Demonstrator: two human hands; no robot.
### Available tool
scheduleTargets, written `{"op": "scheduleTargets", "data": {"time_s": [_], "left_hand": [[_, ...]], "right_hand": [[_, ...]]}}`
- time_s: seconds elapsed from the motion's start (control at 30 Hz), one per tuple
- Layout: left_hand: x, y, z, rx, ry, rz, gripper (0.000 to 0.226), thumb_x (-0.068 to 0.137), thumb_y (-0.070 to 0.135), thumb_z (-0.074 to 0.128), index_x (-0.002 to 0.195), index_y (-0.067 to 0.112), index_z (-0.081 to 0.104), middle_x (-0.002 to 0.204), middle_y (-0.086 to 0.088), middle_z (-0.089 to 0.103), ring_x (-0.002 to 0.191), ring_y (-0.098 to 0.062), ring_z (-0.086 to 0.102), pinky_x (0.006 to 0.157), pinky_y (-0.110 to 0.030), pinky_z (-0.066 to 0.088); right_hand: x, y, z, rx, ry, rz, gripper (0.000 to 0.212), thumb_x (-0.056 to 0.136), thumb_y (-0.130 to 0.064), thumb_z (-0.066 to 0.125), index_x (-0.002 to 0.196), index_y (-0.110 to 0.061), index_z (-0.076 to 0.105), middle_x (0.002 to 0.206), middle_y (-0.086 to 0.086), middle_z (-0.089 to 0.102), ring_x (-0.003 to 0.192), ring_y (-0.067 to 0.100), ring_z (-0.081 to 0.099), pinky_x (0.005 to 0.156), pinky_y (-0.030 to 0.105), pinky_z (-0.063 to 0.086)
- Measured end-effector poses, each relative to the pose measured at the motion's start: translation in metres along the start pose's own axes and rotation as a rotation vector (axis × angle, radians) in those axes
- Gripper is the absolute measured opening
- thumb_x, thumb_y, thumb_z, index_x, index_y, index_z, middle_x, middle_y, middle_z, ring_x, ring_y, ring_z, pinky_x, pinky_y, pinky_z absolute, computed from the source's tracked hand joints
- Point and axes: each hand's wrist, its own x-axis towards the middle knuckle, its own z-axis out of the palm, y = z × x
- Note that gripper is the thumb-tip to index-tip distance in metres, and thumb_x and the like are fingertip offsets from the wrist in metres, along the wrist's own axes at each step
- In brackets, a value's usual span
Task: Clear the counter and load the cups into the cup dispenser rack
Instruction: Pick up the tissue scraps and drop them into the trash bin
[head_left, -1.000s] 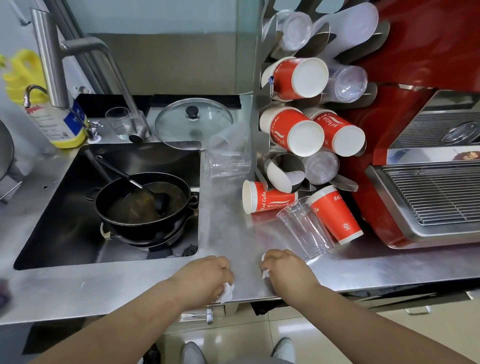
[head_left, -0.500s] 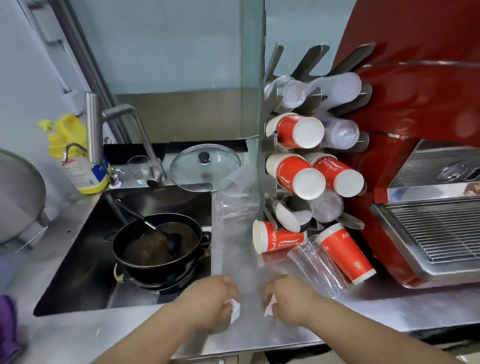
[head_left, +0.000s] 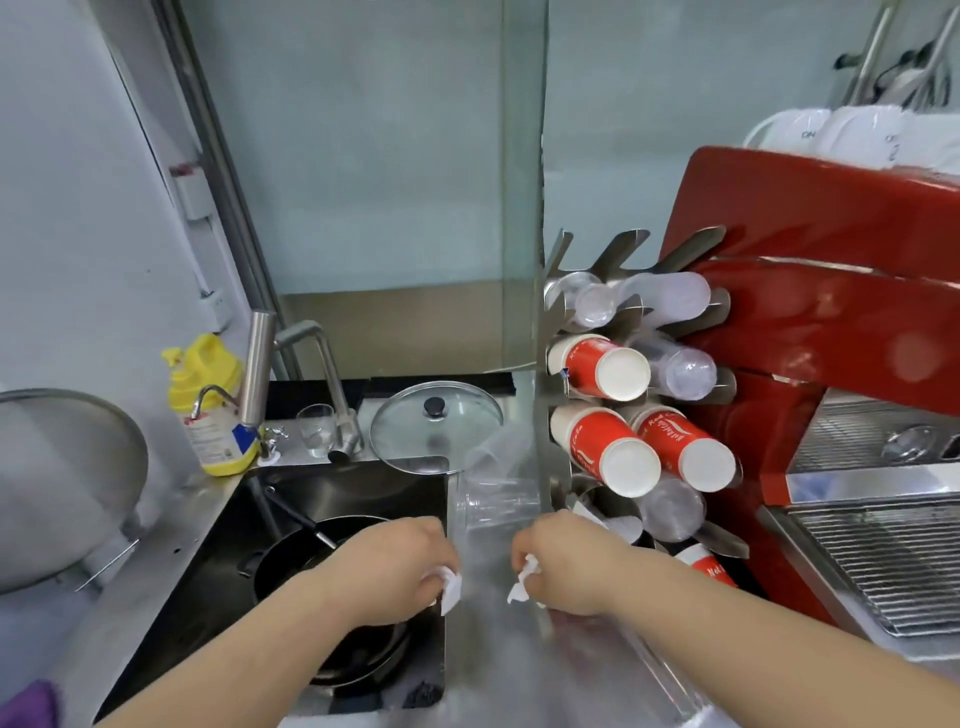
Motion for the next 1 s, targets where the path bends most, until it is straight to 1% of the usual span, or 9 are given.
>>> {"op": "scheduleTargets", "data": {"time_s": [0.1,0.27,0.37,0.5,0.63,0.73,0.83,0.9,1.0], "left_hand": [[0.002,0.000,-0.028,0.034,0.050,-0.016,0.029,0.093,0.031,0.044,0.114,0.037,0.063,0.118,0.011,0.055,0.106,-0.012,0.058,0.088,-0.029,0.048],[0.002,0.012,-0.071,0.067,0.131,-0.098,0.031,0.095,0.030,0.045,0.122,0.036,0.060,0.120,0.010,0.054,0.110,-0.011,0.055,0.093,-0.028,0.046],[-0.006,0.021,-0.083,0.072,0.175,-0.170,0.031,0.095,0.029,0.046,0.122,0.037,0.060,0.121,0.010,0.055,0.112,-0.009,0.054,0.093,-0.026,0.045],[-0.029,0.028,-0.087,0.051,0.218,-0.303,0.030,0.092,0.028,0.049,0.118,0.036,0.062,0.120,0.011,0.057,0.108,-0.008,0.056,0.093,-0.026,0.045],[-0.061,0.032,-0.091,0.034,0.247,-0.406,0.029,0.093,0.028,0.048,0.117,0.034,0.063,0.117,0.012,0.057,0.107,-0.007,0.055,0.093,-0.025,0.044],[-0.088,0.031,-0.092,0.036,0.274,-0.475,0.029,0.091,0.028,0.050,0.115,0.033,0.064,0.114,0.011,0.058,0.106,-0.008,0.055,0.091,-0.025,0.045],[-0.120,0.029,-0.091,0.023,0.274,-0.559,0.031,0.087,0.033,0.048,0.112,0.031,0.066,0.112,0.010,0.060,0.104,-0.009,0.057,0.089,-0.025,0.045],[-0.146,0.029,-0.087,-0.003,0.302,-0.601,0.039,0.082,0.040,0.042,0.109,0.030,0.067,0.110,0.009,0.061,0.104,-0.011,0.058,0.089,-0.029,0.046],[-0.188,0.026,-0.078,-0.022,0.319,-0.669,0.028,0.087,0.030,0.050,0.110,0.031,0.067,0.109,0.011,0.059,0.104,-0.008,0.056,0.088,-0.024,0.043]], "right_hand": [[0.003,-0.004,-0.032,-0.017,0.064,-0.045,0.023,0.083,-0.025,0.053,0.104,-0.025,0.064,0.108,0.004,0.064,0.102,0.025,0.058,0.080,0.033,0.050],[0.004,-0.007,-0.078,-0.030,0.134,-0.151,0.028,0.085,-0.026,0.052,0.110,-0.029,0.062,0.113,0.001,0.061,0.105,0.023,0.057,0.078,0.032,0.047],[0.007,-0.009,-0.093,-0.022,0.162,-0.215,0.029,0.085,-0.026,0.053,0.113,-0.029,0.062,0.116,0.001,0.061,0.107,0.023,0.056,0.083,0.033,0.048],[0.014,-0.015,-0.097,-0.012,0.172,-0.292,0.031,0.085,-0.024,0.054,0.116,-0.027,0.061,0.115,0.001,0.061,0.108,0.021,0.054,0.078,0.028,0.043],[0.027,-0.031,-0.098,0.052,0.147,-0.324,0.024,0.080,-0.024,0.057,0.104,-0.030,0.060,0.106,-0.001,0.063,0.097,0.020,0.057,0.077,0.033,0.050],[0.031,-0.053,-0.101,0.064,0.152,-0.365,0.027,0.082,-0.024,0.057,0.108,-0.031,0.059,0.105,-0.003,0.057,0.093,0.015,0.052,0.065,0.026,0.043],[0.032,-0.081,-0.099,0.078,0.162,-0.423,0.030,0.082,-0.025,0.059,0.112,-0.029,0.059,0.111,-0.001,0.057,0.093,0.016,0.051,0.072,0.028,0.047],[0.033,-0.106,-0.090,0.080,0.157,-0.460,0.032,0.081,-0.024,0.059,0.112,-0.028,0.059,0.112,0.001,0.059,0.090,0.016,0.050,0.073,0.028,0.046],[0.036,-0.148,-0.073,0.074,0.139,-0.518,0.031,0.080,-0.026,0.058,0.110,-0.029,0.059,0.111,-0.001,0.061,0.094,0.015,0.052,0.072,0.027,0.042]]}}
